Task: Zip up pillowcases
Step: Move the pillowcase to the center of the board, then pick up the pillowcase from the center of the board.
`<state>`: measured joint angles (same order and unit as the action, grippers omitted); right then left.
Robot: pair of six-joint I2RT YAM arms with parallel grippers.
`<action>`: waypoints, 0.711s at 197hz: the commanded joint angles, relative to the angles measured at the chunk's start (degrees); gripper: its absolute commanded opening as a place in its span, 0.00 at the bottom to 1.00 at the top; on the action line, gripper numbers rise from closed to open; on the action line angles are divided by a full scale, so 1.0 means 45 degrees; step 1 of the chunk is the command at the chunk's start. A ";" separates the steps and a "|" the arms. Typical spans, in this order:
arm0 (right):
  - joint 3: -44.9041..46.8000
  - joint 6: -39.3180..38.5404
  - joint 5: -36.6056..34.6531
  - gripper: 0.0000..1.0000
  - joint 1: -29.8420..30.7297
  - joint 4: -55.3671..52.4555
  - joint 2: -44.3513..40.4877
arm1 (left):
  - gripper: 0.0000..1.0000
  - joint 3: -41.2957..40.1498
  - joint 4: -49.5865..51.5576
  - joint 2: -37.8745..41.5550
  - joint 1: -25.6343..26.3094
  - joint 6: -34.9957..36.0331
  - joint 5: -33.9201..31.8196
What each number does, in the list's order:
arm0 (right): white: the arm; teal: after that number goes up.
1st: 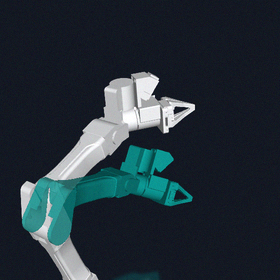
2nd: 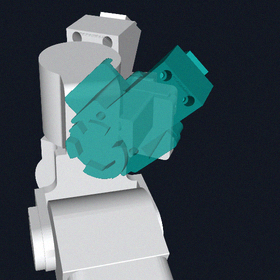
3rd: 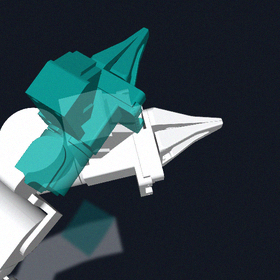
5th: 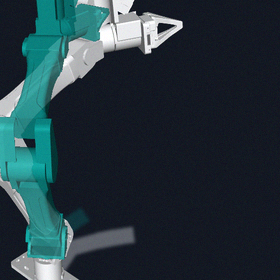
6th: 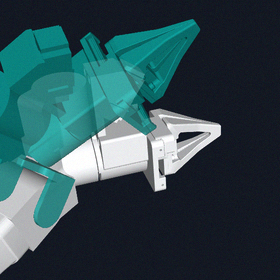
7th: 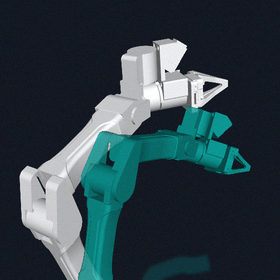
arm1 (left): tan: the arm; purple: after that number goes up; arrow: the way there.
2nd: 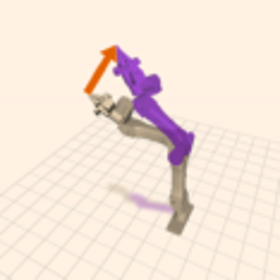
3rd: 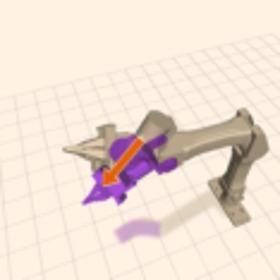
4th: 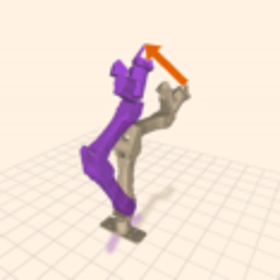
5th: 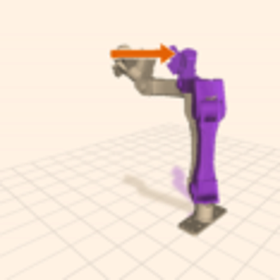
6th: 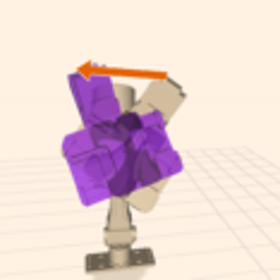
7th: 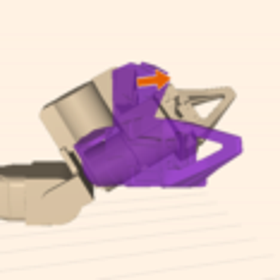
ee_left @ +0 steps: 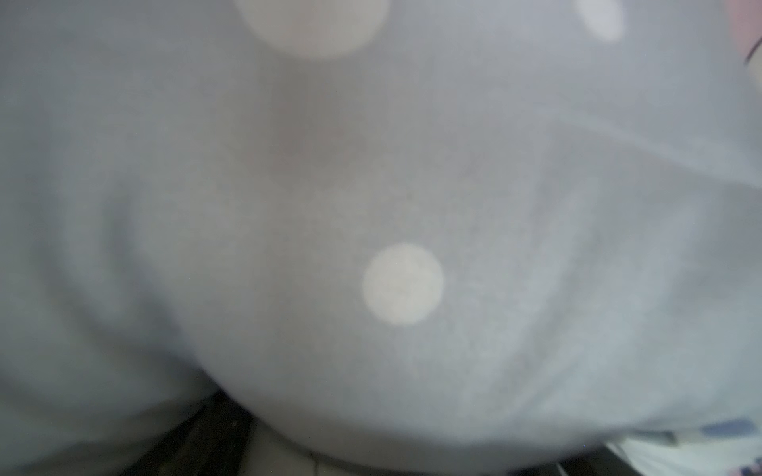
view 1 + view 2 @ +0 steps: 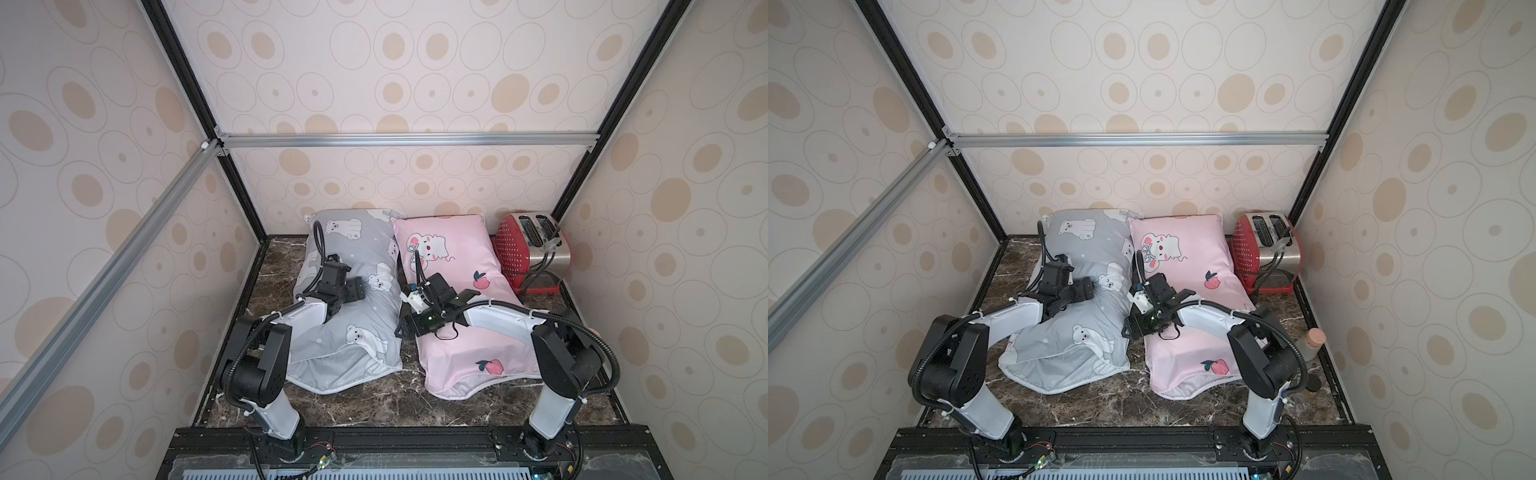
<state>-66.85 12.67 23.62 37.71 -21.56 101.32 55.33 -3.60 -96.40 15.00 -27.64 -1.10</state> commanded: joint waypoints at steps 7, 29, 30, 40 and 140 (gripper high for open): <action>-0.0090 -0.0317 0.0738 0.88 0.0705 -0.2032 -0.0006 | 0.95 0.0555 0.1073 -0.1117 -0.0655 -0.0198 -0.0711; -0.0154 0.0216 0.1850 0.89 0.0920 -0.1353 0.0740 | 0.95 0.1114 0.1265 -0.1359 -0.0893 0.0042 -0.0695; -0.0159 0.0224 0.1875 0.89 0.0937 -0.1347 0.0782 | 0.95 0.1138 0.1266 -0.1375 -0.0913 0.0055 -0.0694; -0.0239 0.0308 0.2084 0.89 0.0969 -0.1093 0.1144 | 0.95 0.1339 0.1396 -0.1537 -0.1014 0.0157 -0.0583; 0.1235 0.2601 0.5238 0.73 0.1097 0.2963 0.1231 | 0.94 0.2580 0.1678 -0.2481 -0.1284 0.0243 -0.0136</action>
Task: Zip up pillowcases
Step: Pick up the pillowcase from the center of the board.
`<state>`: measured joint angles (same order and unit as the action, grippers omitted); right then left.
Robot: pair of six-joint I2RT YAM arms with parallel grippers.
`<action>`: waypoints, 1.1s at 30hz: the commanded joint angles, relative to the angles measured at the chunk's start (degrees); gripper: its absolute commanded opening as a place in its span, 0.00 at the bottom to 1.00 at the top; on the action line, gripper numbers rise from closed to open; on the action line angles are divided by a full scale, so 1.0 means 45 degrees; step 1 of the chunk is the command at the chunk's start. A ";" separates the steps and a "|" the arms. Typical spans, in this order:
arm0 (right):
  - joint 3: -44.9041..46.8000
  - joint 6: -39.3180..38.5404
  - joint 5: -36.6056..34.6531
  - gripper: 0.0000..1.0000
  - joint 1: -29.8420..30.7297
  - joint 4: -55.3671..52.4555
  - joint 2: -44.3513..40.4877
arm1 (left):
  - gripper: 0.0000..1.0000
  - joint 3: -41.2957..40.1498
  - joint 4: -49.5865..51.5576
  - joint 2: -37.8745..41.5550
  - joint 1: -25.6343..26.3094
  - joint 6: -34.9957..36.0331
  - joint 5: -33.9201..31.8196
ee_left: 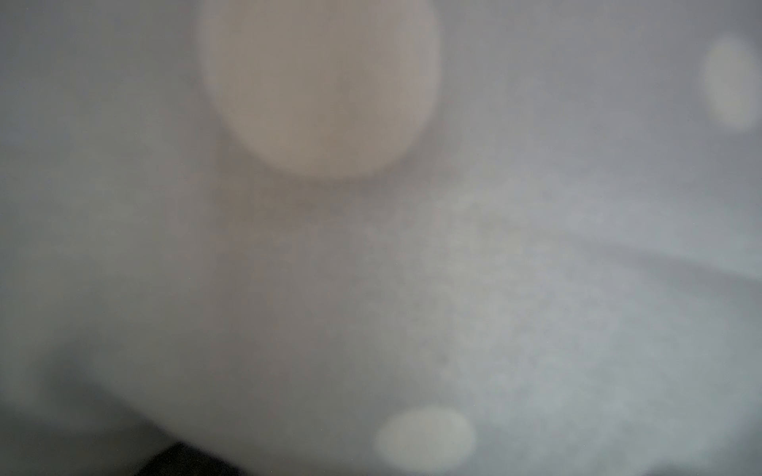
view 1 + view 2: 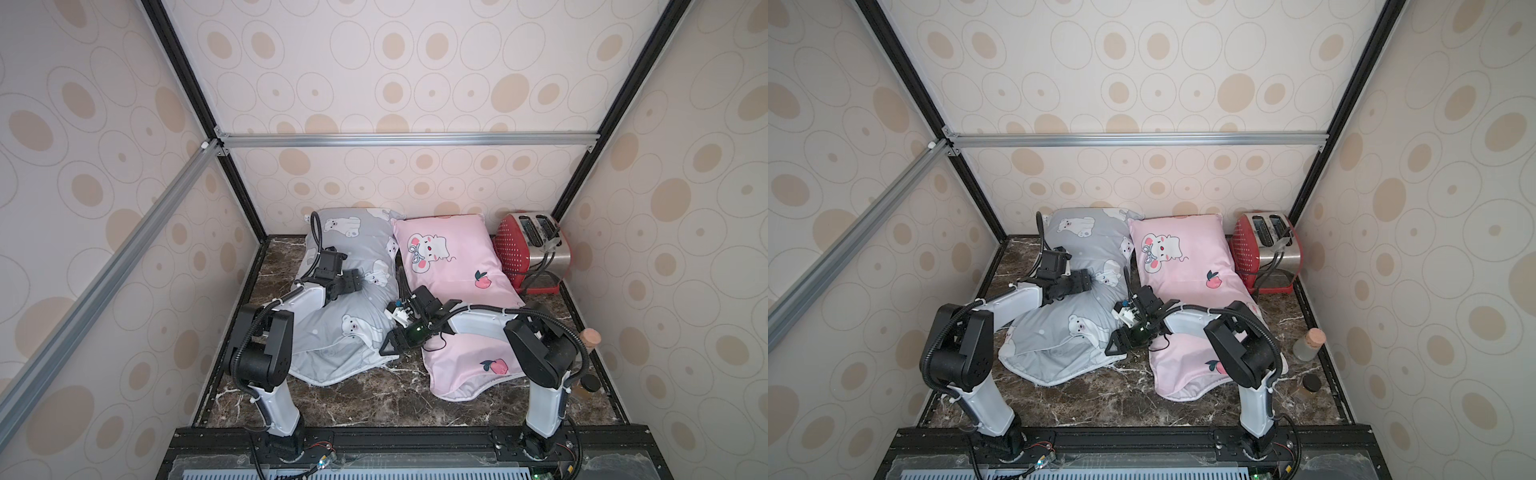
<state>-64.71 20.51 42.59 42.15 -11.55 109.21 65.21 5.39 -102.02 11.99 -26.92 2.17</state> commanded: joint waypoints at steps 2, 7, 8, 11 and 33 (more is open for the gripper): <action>0.1081 0.1065 0.1025 0.69 0.0092 0.1041 -0.0665 | 0.94 0.0440 -0.0333 -0.1284 -0.0613 0.0064 -0.0845; 0.1645 0.1256 0.0669 0.57 0.0081 0.1248 -0.1064 | 0.94 0.0391 -0.0470 -0.1294 -0.0613 -0.0053 -0.0779; 0.1694 0.1333 0.0629 0.54 0.0076 0.1385 -0.1082 | 0.94 0.0371 -0.0508 -0.1294 -0.0623 -0.0085 -0.0743; 0.1623 0.1416 0.0359 0.41 0.0075 0.1569 -0.1025 | 0.94 0.0260 -0.0600 -0.1227 -0.0613 -0.0139 -0.0642; 0.1950 0.2329 0.0843 0.00 0.0073 0.2275 -0.1908 | 1.00 0.0909 0.4686 0.3850 -0.0604 0.3072 -0.3685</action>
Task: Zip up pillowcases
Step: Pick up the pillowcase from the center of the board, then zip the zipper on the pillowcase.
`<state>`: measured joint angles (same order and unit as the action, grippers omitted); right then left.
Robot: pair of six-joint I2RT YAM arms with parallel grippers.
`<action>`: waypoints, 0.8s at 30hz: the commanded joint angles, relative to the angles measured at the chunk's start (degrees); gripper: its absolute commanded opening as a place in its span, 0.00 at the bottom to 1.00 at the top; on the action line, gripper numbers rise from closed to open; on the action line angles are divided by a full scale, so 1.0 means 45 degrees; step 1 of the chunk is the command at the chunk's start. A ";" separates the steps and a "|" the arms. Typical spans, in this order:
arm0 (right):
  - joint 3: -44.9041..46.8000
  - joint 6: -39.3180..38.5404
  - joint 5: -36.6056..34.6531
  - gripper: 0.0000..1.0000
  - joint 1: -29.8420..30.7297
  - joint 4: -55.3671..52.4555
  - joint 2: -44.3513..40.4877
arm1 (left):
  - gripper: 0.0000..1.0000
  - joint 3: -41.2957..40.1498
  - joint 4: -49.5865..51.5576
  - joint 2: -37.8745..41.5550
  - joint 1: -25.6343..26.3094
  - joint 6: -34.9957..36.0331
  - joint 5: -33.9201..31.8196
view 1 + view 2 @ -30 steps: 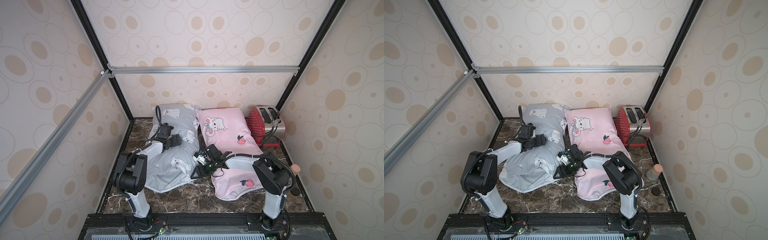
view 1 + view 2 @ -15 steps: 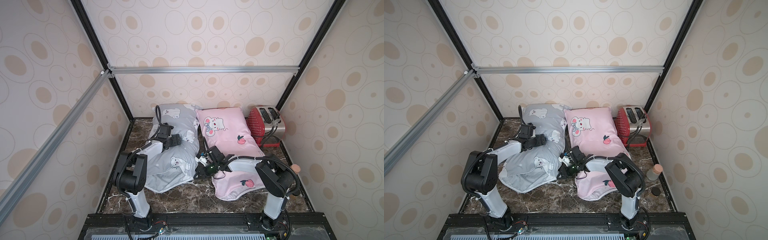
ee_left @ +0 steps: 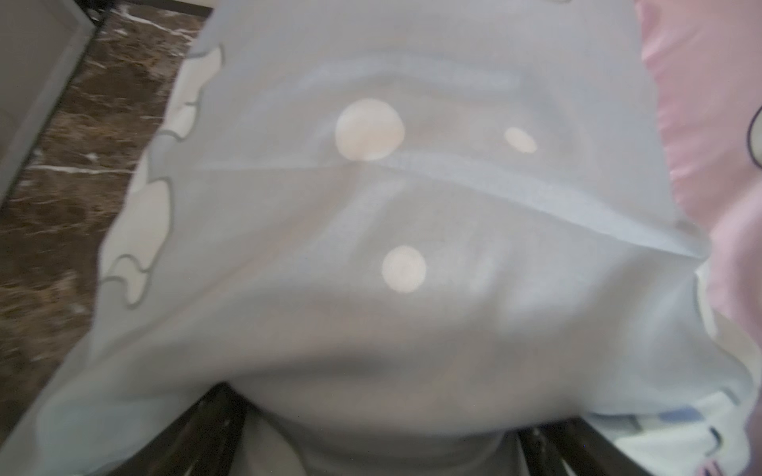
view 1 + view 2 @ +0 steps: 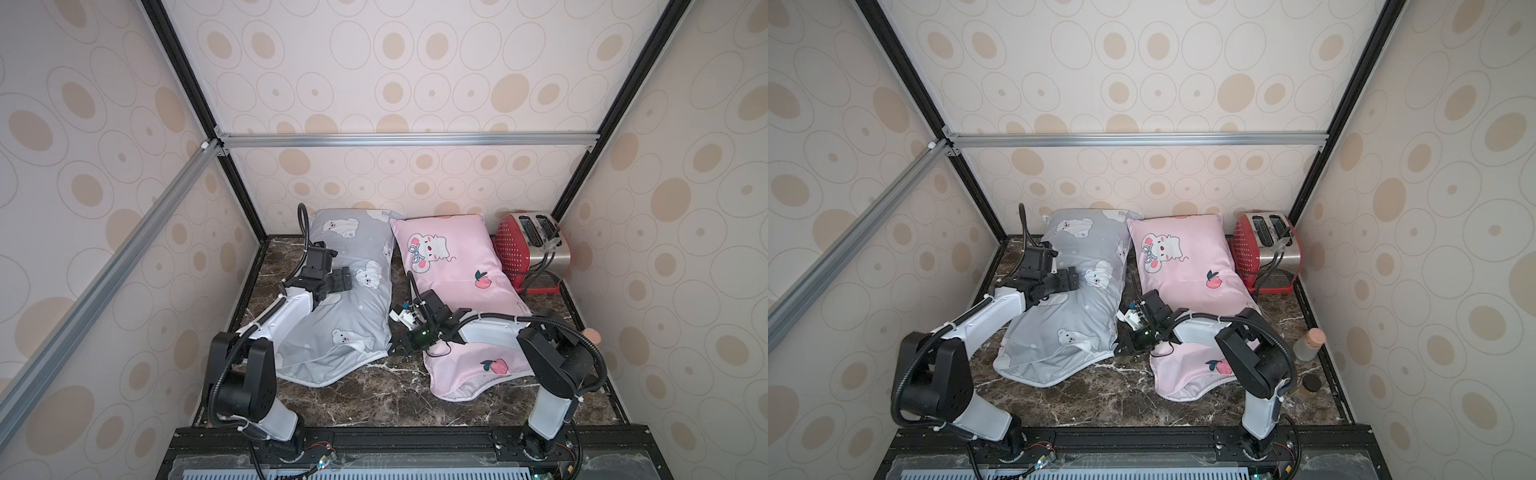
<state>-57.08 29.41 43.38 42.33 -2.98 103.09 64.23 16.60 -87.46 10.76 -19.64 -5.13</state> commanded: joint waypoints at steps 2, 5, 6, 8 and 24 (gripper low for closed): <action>0.0370 0.0686 0.1259 0.00 0.0043 0.0772 -0.0725 | 0.99 0.1554 0.3760 0.1050 -0.0340 0.1546 -0.1771; 0.0332 0.0948 0.1935 0.00 0.0044 0.0946 -0.0963 | 0.99 0.1455 0.5423 0.2139 -0.0279 0.1348 -0.1043; 0.0250 0.0911 0.2098 0.00 0.0028 0.0747 -0.1008 | 0.99 0.1418 0.5947 0.2692 -0.0192 0.1103 -0.0822; 0.0005 0.0596 0.2192 0.00 0.0023 0.0019 -0.1053 | 0.98 0.1275 0.6617 0.3832 0.0377 0.0796 -0.0626; 0.1176 0.0318 0.3357 0.00 0.0204 -0.0511 -0.2233 | 0.53 -0.6010 -0.0414 0.6847 0.5559 -0.7071 0.7297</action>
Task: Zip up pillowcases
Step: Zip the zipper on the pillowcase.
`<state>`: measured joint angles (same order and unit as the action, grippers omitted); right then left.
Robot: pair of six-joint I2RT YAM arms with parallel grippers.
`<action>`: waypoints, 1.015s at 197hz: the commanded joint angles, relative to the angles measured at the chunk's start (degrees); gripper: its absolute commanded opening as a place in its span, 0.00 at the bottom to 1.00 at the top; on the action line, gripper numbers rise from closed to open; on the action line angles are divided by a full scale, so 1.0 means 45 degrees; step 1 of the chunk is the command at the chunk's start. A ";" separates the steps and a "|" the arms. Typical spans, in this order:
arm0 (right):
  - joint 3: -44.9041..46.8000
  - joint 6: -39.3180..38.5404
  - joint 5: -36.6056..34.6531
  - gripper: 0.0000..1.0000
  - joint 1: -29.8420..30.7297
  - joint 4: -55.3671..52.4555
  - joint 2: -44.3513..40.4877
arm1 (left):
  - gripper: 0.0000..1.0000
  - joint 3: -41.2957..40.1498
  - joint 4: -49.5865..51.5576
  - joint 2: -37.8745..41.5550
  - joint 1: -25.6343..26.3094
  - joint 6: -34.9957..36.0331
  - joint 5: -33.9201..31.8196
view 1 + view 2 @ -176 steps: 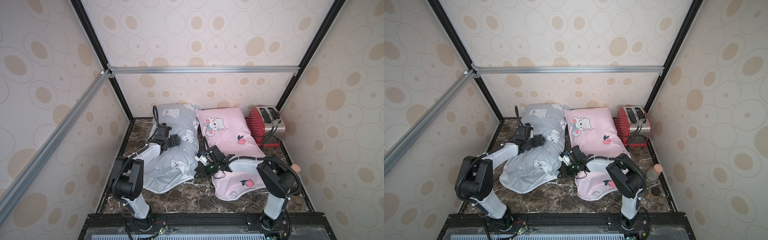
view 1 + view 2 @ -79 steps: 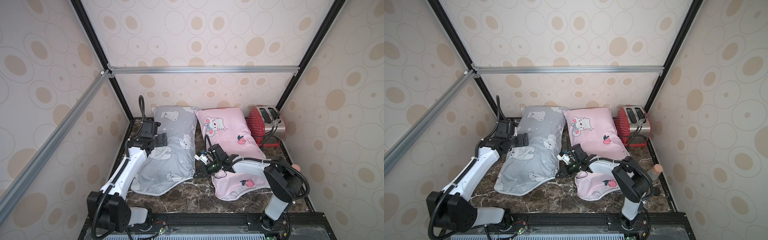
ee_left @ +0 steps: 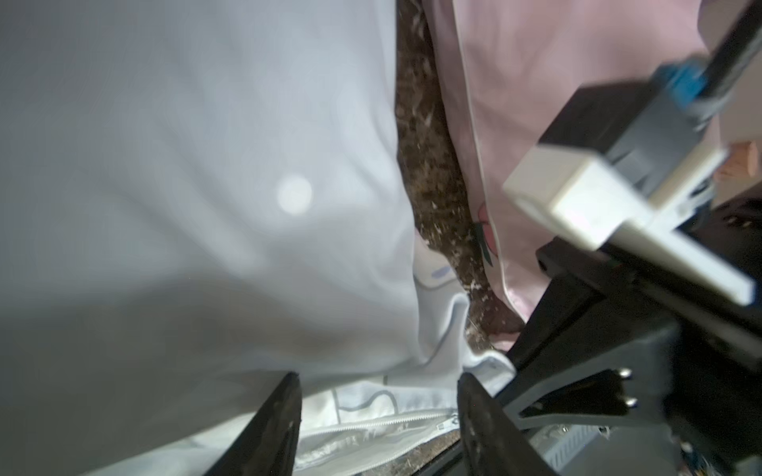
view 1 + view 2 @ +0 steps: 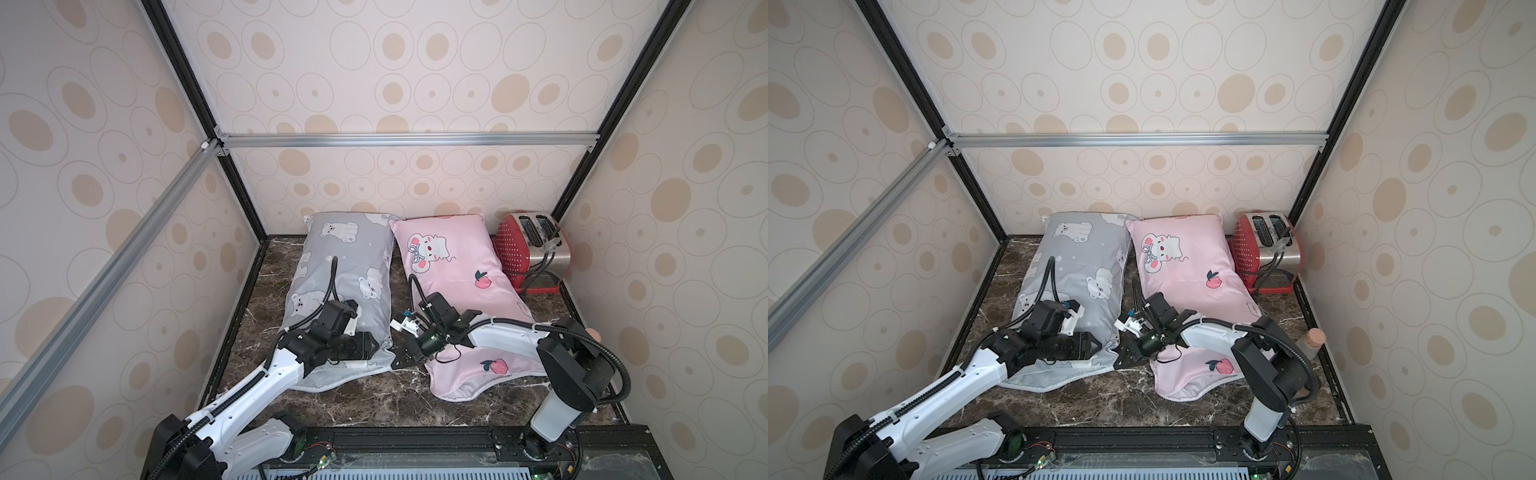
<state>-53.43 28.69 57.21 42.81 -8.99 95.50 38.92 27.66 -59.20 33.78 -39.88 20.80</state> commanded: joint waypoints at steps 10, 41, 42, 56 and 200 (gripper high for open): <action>0.0720 0.0902 -0.0017 0.00 0.0097 0.1421 -0.0752 | 0.47 -0.1363 -0.4298 0.0713 0.0632 -0.3542 0.1634; 0.1100 0.1439 -0.0421 0.00 0.0107 0.2213 -0.0849 | 0.39 -0.1878 -0.5104 0.0397 0.0657 -0.4018 0.1903; 0.1106 0.1458 -0.0435 0.00 0.0102 0.2233 -0.0850 | 0.38 -0.1874 -0.5108 0.0380 0.0657 -0.4033 0.1922; 0.1180 0.1568 -0.0595 0.00 0.0092 0.2443 -0.0919 | 0.37 -0.1852 -0.4978 0.0179 0.0657 -0.3972 0.2161; 0.2648 0.3722 -0.0294 0.00 -0.0607 0.6113 -0.0599 | 0.27 -0.2418 -0.5339 -0.0739 0.0660 -0.3992 0.2858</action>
<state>-42.09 42.92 54.43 40.38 13.72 91.66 28.03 6.50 -61.21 36.38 -56.49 32.71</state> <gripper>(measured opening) 0.048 0.280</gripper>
